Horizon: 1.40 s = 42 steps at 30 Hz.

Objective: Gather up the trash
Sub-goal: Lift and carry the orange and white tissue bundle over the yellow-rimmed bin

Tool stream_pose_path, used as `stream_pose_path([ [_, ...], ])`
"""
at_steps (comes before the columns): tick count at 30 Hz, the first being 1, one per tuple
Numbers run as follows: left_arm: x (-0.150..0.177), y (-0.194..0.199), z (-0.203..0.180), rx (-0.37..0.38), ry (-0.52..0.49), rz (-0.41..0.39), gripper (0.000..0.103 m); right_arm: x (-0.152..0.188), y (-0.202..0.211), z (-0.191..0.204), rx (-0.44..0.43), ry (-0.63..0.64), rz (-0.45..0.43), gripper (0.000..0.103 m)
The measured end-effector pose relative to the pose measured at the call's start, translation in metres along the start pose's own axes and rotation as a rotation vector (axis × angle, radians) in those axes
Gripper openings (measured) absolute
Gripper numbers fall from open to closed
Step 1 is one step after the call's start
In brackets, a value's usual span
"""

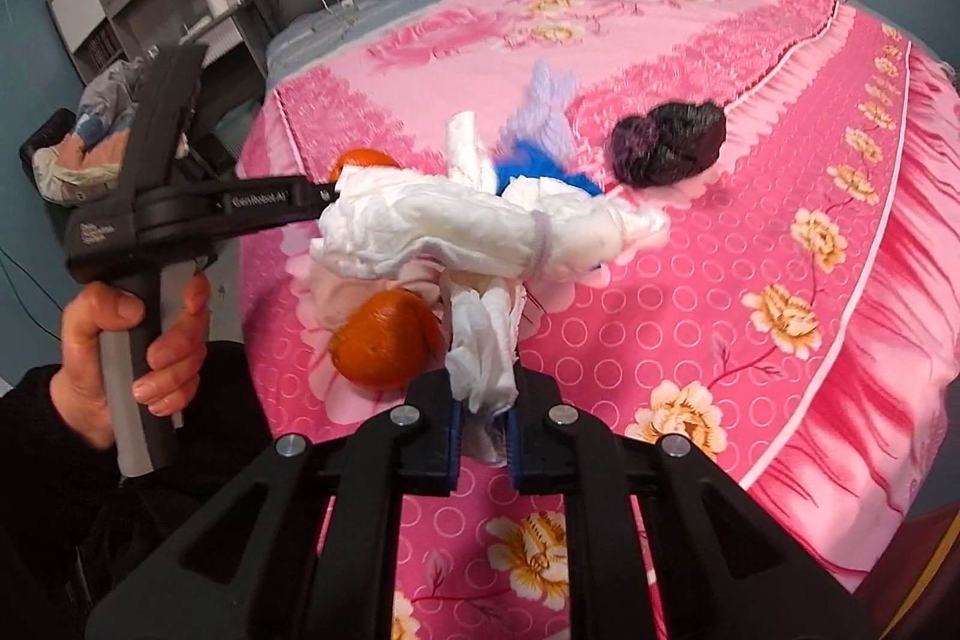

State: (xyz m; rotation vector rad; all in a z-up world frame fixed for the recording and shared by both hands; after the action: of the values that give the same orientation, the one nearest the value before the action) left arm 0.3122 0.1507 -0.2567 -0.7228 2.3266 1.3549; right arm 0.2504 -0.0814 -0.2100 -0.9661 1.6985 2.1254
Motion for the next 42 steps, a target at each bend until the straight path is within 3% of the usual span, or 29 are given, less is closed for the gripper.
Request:
stream_pose_path([
  [10,-0.008,0.023,-0.01,0.004,-0.014,-0.035,0.023,-0.023,0.061,-0.009,-0.034,-0.036,-0.126,0.011],
  [14,-0.01,0.031,-0.019,0.007,-0.031,-0.046,0.023,-0.031,0.084,-0.015,-0.001,-0.036,-0.184,0.011],
  [21,-0.012,0.043,-0.036,0.014,-0.055,-0.064,0.023,-0.03,0.108,-0.028,0.006,-0.062,-0.217,0.011],
  [33,-0.011,0.067,-0.091,0.061,-0.133,-0.104,0.023,-0.025,0.153,-0.056,0.046,-0.124,-0.276,0.011],
  [42,-0.002,0.078,-0.143,0.143,-0.197,-0.104,0.023,-0.023,0.196,-0.087,0.114,-0.194,-0.338,0.011],
])
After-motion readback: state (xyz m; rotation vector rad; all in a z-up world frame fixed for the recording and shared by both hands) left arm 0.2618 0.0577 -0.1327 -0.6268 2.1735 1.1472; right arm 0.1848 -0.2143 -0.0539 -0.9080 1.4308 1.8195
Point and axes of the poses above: each gripper's, at about its wrist camera, not at the fingertips, and y roughly against the way its jaws point, z to its left, x to its underside, the point moved 6 cm from there along -y, roughly the way its jaws point, and after that the axes turned 10 degrees about x, right-handed, at the moved point
